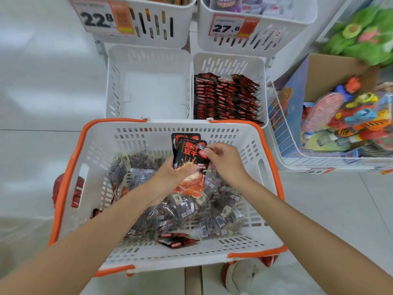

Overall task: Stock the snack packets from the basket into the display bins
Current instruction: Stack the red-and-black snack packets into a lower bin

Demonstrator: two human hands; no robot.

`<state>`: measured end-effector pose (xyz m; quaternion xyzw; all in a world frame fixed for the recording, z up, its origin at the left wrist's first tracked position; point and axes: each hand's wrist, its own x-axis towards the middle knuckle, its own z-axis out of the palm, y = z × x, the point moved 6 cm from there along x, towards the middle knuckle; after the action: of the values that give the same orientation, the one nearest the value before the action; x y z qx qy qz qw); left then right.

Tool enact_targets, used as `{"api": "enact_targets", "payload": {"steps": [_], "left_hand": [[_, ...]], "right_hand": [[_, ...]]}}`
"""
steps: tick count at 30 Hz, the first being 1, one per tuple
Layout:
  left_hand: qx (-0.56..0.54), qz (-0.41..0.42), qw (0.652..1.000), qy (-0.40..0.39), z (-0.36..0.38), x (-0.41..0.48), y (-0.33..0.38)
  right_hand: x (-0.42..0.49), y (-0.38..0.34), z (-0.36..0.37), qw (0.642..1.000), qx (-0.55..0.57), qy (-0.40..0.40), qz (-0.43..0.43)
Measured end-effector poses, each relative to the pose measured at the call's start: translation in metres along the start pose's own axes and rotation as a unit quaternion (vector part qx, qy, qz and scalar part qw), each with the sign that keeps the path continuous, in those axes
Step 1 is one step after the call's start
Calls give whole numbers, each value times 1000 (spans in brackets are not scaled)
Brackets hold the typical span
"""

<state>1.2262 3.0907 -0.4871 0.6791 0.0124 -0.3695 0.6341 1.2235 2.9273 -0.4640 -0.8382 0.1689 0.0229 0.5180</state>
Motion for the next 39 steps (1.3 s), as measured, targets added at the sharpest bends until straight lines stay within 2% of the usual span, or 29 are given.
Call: {"api": "enact_targets", "payload": {"steps": [2,3,5,7,11,15,19,21,24,26,28,32,36,39], "left_hand": [[28,52,998,18,-1,7,12],[61,74,995,24,-1,12,19],[130,103,986,8,5,21,32],[177,135,975,-25,11,35,46],[210,157,962,-80,17,64,83],[195,172,952,-158,35,100,125],[283,164,924,-199,44,128,151],[310,159,917,-195,46,139,156],[233,135,953,-137,39,147,159],[150,91,971,-165,34,147,152],[105,49,973,-202,32,144,146],[172,113,967,-149,26,154,153],[279,175,934,-135,28,172,174],[284,208,926,-139,30,189,186]], "right_hand": [[8,-3,-7,999,18,-1,28],[13,0,-6,996,49,-42,65],[19,-1,1,965,177,-139,132],[27,-6,0,945,250,-178,115],[53,-12,-44,959,229,-138,98],[93,-18,-83,968,162,-173,80],[116,-27,-109,977,148,-147,31],[120,-31,-113,977,130,-170,16],[129,-26,-123,977,173,-128,8],[132,-22,-128,974,206,-88,3],[134,-18,-128,970,227,-88,9],[135,-23,-123,969,175,-168,34],[146,-26,-124,958,161,-219,86],[159,-32,-135,974,127,-179,53]]}}
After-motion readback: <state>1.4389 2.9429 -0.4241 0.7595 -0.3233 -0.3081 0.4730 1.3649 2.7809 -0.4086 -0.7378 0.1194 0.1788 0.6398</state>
